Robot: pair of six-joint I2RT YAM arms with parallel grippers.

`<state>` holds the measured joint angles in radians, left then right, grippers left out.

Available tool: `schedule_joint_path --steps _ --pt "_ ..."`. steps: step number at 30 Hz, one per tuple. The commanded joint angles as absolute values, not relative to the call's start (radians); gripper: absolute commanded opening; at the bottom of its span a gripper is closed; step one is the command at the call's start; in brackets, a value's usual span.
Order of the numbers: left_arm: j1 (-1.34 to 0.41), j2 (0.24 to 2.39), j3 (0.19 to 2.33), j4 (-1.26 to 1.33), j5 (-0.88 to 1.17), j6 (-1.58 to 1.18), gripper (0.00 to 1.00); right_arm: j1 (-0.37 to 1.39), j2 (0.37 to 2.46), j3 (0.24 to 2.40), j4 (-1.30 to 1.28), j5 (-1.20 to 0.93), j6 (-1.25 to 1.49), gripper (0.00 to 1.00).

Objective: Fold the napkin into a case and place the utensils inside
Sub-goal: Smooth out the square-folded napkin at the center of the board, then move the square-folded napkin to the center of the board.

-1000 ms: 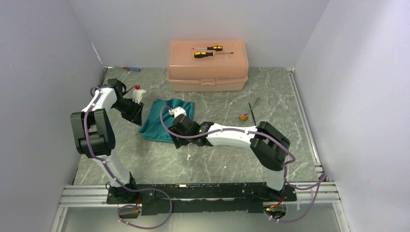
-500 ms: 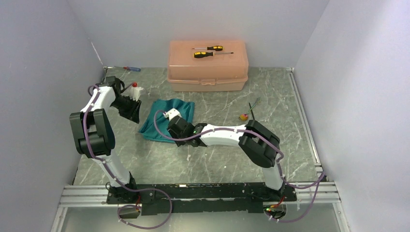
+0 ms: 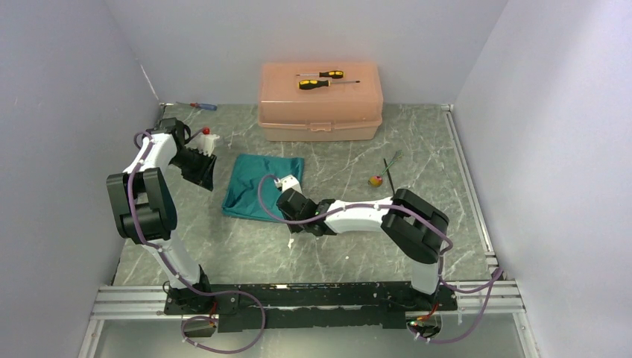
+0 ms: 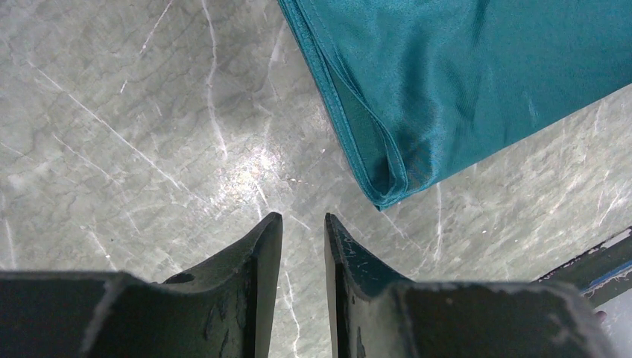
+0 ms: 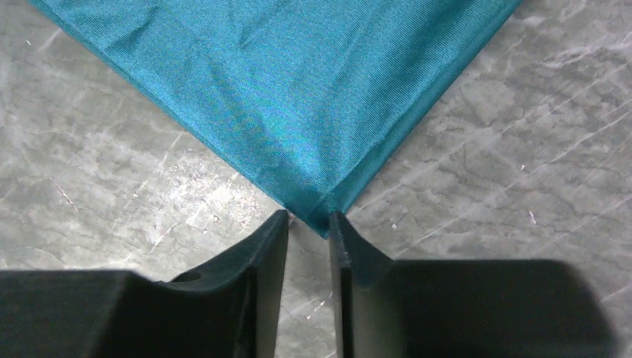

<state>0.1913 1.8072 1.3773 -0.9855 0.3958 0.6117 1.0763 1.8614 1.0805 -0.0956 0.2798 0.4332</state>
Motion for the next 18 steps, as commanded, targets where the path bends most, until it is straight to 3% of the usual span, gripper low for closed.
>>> schedule_joint_path --steps 1,6,11,18 --pt "0.194 1.787 1.414 -0.998 0.419 0.608 0.33 1.074 1.829 1.085 -0.057 0.289 0.49 0.39" --pt "0.192 1.772 1.401 -1.017 0.444 0.62 0.34 1.024 1.778 1.155 -0.086 0.247 0.475 0.55" --pt "0.168 1.743 1.401 -1.084 0.525 0.634 0.35 0.9 1.742 1.216 -0.052 0.111 0.467 0.58" --pt "0.02 1.703 1.307 -1.029 0.498 0.607 0.36 0.772 1.977 1.468 -0.181 0.154 0.447 0.63"
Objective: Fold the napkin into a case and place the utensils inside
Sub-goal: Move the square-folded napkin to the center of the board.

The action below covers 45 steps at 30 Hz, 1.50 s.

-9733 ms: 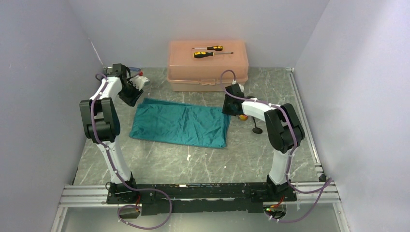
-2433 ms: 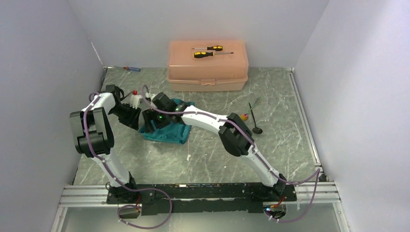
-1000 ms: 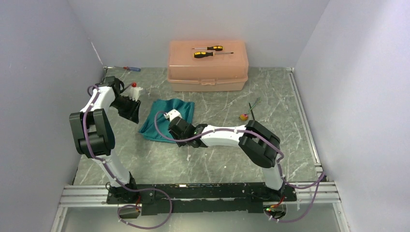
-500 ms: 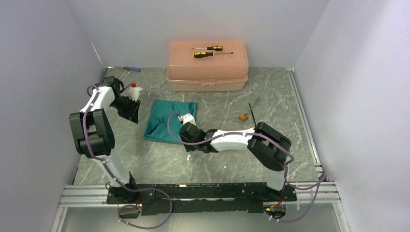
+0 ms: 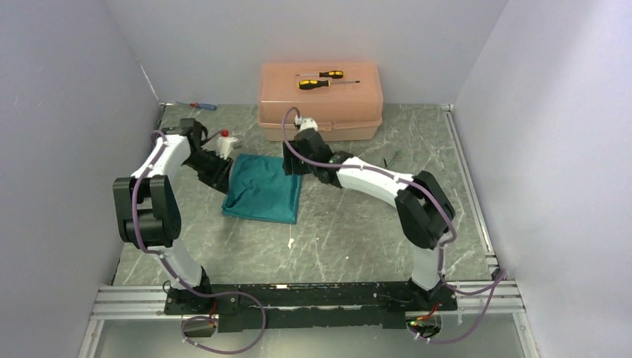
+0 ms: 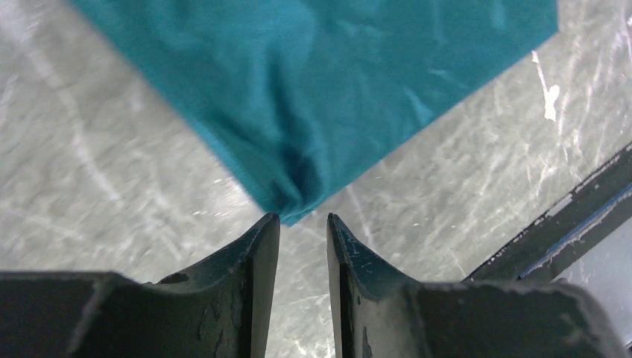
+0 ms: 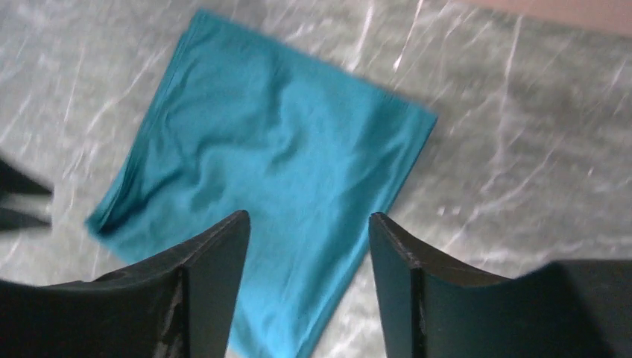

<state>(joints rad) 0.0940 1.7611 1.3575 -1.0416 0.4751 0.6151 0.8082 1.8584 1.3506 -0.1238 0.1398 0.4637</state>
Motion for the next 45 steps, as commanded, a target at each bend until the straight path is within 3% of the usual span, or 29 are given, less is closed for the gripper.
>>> schedule_joint_path --steps 1,8,23,32,34,39,41,43,45 --pt "0.008 1.704 1.292 -1.019 0.483 0.609 0.35 0.76 2.001 1.488 -0.182 0.159 0.449 0.67" --pt "-0.046 1.707 1.159 -0.89 0.332 0.628 0.34 0.689 2.079 1.495 -0.093 0.092 0.518 0.71" --pt "-0.063 1.718 1.071 -0.819 0.299 0.643 0.34 0.672 2.203 1.535 -0.003 0.057 0.567 0.61" --pt "-0.065 1.701 1.053 -0.826 0.301 0.645 0.34 0.658 2.231 1.508 0.054 0.045 0.596 0.6" --pt "-0.064 1.707 1.05 -0.819 0.295 0.646 0.34 0.658 2.226 1.494 0.086 0.018 0.616 0.52" --pt "-0.064 1.714 1.052 -0.809 0.287 0.646 0.34 0.657 2.207 1.473 0.098 0.031 0.629 0.16" --pt "-0.064 1.716 1.054 -0.806 0.287 0.649 0.34 0.658 2.186 1.453 0.093 0.059 0.622 0.07" --pt "-0.069 1.719 1.062 -0.805 0.29 0.653 0.34 0.657 2.161 1.422 0.085 0.099 0.616 0.0" --pt "-0.08 1.724 1.069 -0.799 0.292 0.662 0.34 0.654 2.123 1.374 0.088 0.15 0.616 0.0"
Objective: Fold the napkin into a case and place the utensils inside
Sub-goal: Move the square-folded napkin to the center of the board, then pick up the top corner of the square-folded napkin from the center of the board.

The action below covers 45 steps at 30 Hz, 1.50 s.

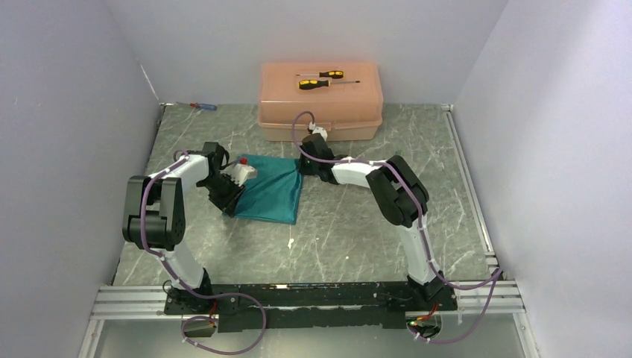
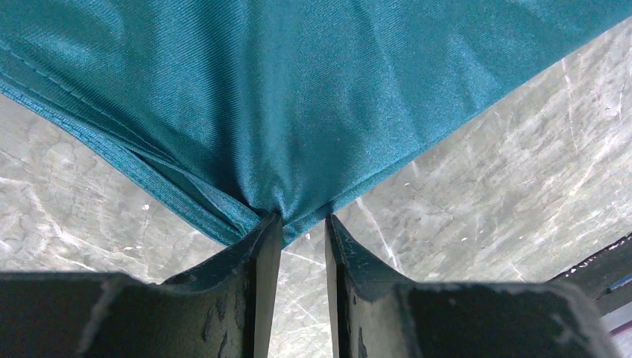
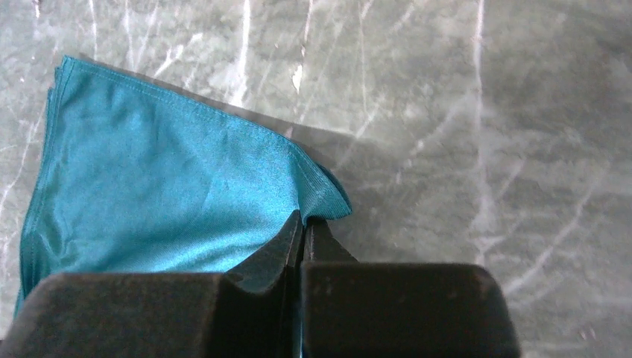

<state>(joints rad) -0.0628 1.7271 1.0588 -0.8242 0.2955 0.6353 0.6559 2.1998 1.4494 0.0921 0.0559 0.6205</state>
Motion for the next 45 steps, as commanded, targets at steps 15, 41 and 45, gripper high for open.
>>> schedule_joint_path --steps 15,41,45 --pt "-0.215 1.774 1.159 -0.806 0.346 0.678 0.36 0.63 1.697 0.823 0.135 0.276 0.699 0.0" --pt "-0.063 1.809 1.315 -0.964 0.535 0.655 0.37 0.634 1.926 1.353 -0.047 -0.092 0.174 0.74" --pt "-0.054 1.83 1.299 -0.943 0.563 0.628 0.36 0.663 1.959 1.317 0.111 -0.138 0.1 0.75"
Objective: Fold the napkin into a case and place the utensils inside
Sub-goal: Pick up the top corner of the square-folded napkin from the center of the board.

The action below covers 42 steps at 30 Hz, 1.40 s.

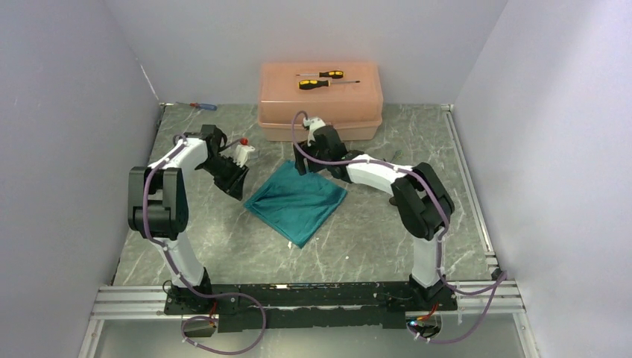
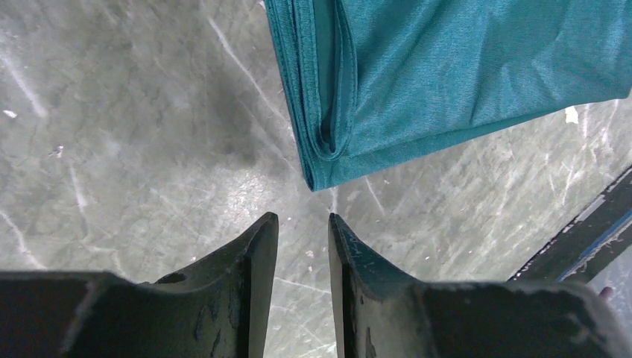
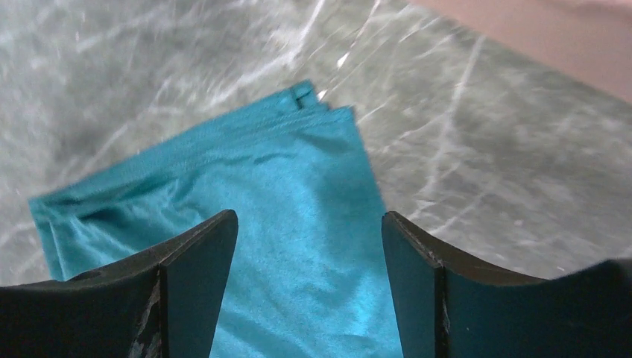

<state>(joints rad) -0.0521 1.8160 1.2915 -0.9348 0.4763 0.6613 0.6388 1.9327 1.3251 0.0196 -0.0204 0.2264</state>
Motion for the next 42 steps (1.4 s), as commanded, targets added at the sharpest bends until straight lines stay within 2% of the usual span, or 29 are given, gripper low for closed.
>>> schedule_joint_path --steps 1,6,15,20,29,34,40,42 --pt "-0.053 1.835 1.297 -0.937 0.573 0.616 0.36 0.665 1.977 1.337 0.109 -0.144 0.096 0.75" --pt "-0.037 1.853 1.29 -0.917 0.594 0.578 0.34 0.666 2.095 1.476 0.04 -0.148 0.087 0.7" --pt "-0.026 1.835 1.243 -0.886 0.569 0.585 0.34 0.663 2.146 1.509 0.101 -0.066 0.061 0.64" --pt "-0.025 1.836 1.248 -0.881 0.556 0.58 0.33 0.663 2.199 1.576 0.068 -0.069 0.051 0.57" --pt "-0.017 1.82 1.266 -0.889 0.551 0.573 0.32 0.664 2.255 1.626 0.025 -0.051 0.04 0.53" --pt "-0.006 1.813 1.277 -0.894 0.536 0.575 0.31 0.665 2.256 1.62 0.026 -0.033 0.046 0.39" --pt "-0.003 1.809 1.282 -0.897 0.531 0.573 0.31 0.664 2.198 1.58 0.083 -0.014 0.057 0.27" --pt "-0.003 1.808 1.277 -0.894 0.529 0.573 0.31 0.664 2.177 1.565 0.099 -0.018 0.054 0.18"
